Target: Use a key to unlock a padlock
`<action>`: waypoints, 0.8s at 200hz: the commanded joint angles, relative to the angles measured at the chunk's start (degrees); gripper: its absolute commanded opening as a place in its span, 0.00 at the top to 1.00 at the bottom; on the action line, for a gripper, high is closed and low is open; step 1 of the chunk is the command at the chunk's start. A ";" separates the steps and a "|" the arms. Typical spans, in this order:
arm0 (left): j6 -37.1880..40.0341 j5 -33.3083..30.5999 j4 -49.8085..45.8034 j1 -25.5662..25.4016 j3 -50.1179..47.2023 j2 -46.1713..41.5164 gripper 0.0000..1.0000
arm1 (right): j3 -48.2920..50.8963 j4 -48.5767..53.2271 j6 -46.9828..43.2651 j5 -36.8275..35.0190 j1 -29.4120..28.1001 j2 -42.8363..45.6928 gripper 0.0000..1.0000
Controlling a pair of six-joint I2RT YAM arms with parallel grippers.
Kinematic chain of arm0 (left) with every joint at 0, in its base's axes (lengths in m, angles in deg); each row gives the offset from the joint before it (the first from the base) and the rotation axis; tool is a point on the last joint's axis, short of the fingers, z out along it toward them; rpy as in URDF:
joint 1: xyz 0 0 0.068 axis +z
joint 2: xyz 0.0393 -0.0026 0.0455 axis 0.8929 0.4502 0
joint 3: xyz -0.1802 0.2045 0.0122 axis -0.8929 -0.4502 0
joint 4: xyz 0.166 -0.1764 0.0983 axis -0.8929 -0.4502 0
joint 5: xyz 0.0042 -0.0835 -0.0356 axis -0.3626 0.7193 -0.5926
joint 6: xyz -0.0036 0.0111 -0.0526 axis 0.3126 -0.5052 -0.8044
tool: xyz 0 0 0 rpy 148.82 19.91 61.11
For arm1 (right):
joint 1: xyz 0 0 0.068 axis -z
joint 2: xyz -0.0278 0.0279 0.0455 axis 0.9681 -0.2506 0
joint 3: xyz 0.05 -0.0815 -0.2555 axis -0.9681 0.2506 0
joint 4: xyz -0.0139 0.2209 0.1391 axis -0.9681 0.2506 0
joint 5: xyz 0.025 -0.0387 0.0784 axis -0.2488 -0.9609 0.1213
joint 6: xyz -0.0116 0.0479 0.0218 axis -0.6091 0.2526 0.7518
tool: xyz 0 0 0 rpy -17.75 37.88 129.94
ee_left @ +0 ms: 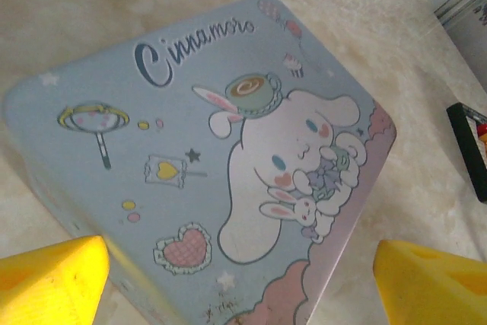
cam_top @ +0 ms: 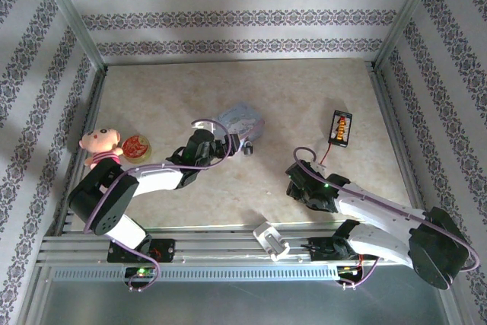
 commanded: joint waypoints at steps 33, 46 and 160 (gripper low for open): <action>3.45 -0.52 3.57 2.06 3.92 3.39 0.11 | -0.68 -4.12 1.55 0.36 -1.93 -4.64 0.59; 3.55 -0.09 3.68 2.06 4.11 3.42 0.11 | -1.82 -4.27 0.80 -0.21 -1.93 -6.06 0.60; 4.85 -2.10 1.02 2.06 1.48 -2.78 0.09 | -6.60 -3.72 -0.42 -1.90 -1.85 -14.82 0.72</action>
